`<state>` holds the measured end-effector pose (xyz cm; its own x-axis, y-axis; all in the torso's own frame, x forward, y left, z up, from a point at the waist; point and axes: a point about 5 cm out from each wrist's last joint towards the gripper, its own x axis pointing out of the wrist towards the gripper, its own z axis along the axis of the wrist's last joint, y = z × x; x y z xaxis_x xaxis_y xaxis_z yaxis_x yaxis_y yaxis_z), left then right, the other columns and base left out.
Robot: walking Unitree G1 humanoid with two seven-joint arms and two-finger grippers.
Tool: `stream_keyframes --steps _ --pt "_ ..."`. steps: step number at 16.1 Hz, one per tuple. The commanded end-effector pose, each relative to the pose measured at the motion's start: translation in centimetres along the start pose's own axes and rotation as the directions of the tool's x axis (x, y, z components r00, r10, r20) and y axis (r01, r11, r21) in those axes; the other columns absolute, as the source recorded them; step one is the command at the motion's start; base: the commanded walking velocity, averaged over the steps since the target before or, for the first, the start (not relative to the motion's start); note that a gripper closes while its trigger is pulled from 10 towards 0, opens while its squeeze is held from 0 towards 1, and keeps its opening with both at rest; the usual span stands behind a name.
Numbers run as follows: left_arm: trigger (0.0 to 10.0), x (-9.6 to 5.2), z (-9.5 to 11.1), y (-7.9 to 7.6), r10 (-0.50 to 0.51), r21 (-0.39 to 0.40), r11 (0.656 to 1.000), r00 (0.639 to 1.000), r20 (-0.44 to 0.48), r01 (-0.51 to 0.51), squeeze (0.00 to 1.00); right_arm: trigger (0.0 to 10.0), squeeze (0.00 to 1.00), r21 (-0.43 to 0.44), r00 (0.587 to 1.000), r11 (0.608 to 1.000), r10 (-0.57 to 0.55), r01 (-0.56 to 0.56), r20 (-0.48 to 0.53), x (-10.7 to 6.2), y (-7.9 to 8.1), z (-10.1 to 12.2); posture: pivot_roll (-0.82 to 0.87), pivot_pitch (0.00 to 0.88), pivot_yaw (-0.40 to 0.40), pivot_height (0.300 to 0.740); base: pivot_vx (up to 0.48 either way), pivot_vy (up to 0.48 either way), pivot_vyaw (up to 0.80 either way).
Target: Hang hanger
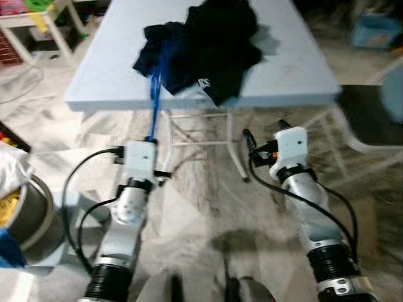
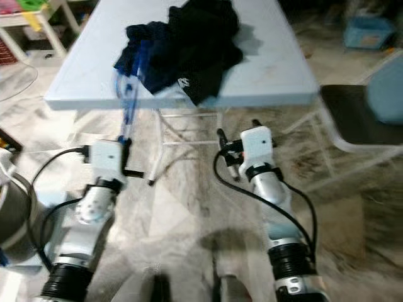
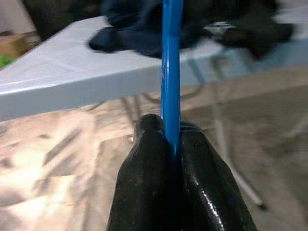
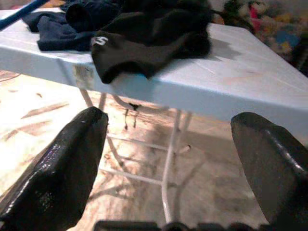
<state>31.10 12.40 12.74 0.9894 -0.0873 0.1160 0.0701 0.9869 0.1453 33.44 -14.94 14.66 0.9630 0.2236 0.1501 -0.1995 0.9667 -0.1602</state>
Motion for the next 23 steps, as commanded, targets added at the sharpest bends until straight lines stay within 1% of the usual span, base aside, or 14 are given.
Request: stream_keyframes --steps 1,6,7,10,12,14,15,16,17,18,19,21,22,23 --pt "10.0 -0.1 -0.1 0.8 0.019 0.010 1.000 1.000 -0.003 -0.019 0.00 10.0 0.00 0.054 1.000 0.998 0.016 -0.015 -0.008 0.0 0.4 0.1 0.00 0.191 0.026 0.740 -0.251 0.000 0.00" --pt "10.0 -0.2 -0.3 0.9 0.017 0.014 1.000 1.000 -0.008 -0.017 0.00 10.0 0.00 0.033 1.000 0.999 -0.007 0.008 -0.016 0.1 -1.0 0.1 0.00 0.192 0.028 0.740 -0.266 0.000 0.00" --pt "10.0 -0.2 -0.7 0.7 -0.007 0.019 1.000 1.000 -0.030 0.007 0.00 10.0 0.00 -0.024 1.000 1.000 -0.004 0.004 -0.010 0.1 -0.9 0.0 0.00 0.193 0.027 0.740 0.000 0.000 0.00" --pt "10.0 -0.2 -2.3 0.1 -0.172 -0.024 0.985 0.980 -0.104 0.170 0.00 10.0 0.00 0.000 0.995 0.995 0.103 -0.103 -0.006 -0.5 -0.1 -0.3 0.00 0.198 0.023 0.740 0.000 0.000 0.00" --pt "10.0 -0.1 -3.1 0.1 -0.296 -0.001 0.954 0.944 -0.146 0.299 0.00 10.0 0.00 -0.060 0.984 0.982 0.177 -0.178 -0.014 -1.0 -0.1 -0.5 -0.01 0.202 0.020 0.740 0.000 0.000 0.00" --pt "10.0 -0.2 -5.1 0.4 -0.474 0.111 0.848 0.836 -0.278 0.518 0.00 10.0 0.00 -0.146 0.947 0.936 0.314 -0.320 -0.062 -2.1 -0.6 -1.0 -0.02 0.204 0.019 0.740 0.000 0.000 0.00" --pt "10.0 -0.3 -5.5 0.5 -0.489 0.122 0.831 0.817 -0.304 0.543 0.00 10.0 0.00 -0.154 0.942 0.930 0.328 -0.334 -0.069 -2.3 -0.8 -1.0 -0.02 0.204 0.019 0.740 0.000 0.000 0.00" --pt "10.0 -0.7 -6.3 0.5 -0.557 0.168 0.749 0.747 -0.363 0.640 0.00 10.0 0.00 -0.206 0.906 0.882 0.407 -0.423 -0.116 -2.9 -1.2 -1.3 -0.03 0.204 0.015 0.740 0.000 0.000 0.00" --pt "10.0 -0.7 -6.3 0.5 -0.557 0.168 0.749 0.747 -0.363 0.640 0.00 10.0 0.00 -0.206 0.906 0.882 0.407 -0.423 -0.116 -2.9 -1.2 -1.3 -0.03 0.204 0.015 0.740 0.000 0.000 0.00" --pt "10.0 -1.6 -7.0 0.4 -0.648 0.196 0.624 0.641 -0.411 0.757 0.00 10.0 0.00 -0.286 0.845 0.795 0.499 -0.534 -0.191 -3.5 -1.6 -1.7 -0.04 0.204 0.016 0.740 0.000 0.000 0.00" --pt "10.0 -2.4 -7.3 0.2 -0.704 0.196 0.537 0.564 -0.432 0.820 0.00 10.0 0.00 -0.326 0.795 0.725 0.554 -0.607 -0.247 -3.8 -1.7 -2.1 -0.04 0.208 0.018 0.740 0.000 0.000 0.00" --pt "10.0 -2.9 -7.7 -0.3 -0.744 0.204 0.453 0.494 -0.450 0.868 0.00 10.0 0.00 -0.313 0.725 0.654 0.622 -0.689 -0.297 -4.3 -1.6 -2.4 -0.04 0.209 0.019 0.740 0.000 0.000 0.00" --pt "10.0 -3.2 -8.1 -0.8 -0.751 0.253 0.371 0.449 -0.484 0.893 0.00 10.0 0.00 -0.282 0.640 0.575 0.674 -0.768 -0.368 -5.0 -1.3 -3.1 -0.03 0.208 0.023 0.740 0.000 0.000 0.00" --pt "10.0 -3.3 -8.1 -1.3 -0.764 0.273 0.334 0.429 -0.482 0.902 0.00 10.0 0.00 -0.267 0.584 0.521 0.695 -0.811 -0.419 -5.5 -1.2 -3.7 -0.03 0.210 0.024 0.740 0.000 0.000 0.00"
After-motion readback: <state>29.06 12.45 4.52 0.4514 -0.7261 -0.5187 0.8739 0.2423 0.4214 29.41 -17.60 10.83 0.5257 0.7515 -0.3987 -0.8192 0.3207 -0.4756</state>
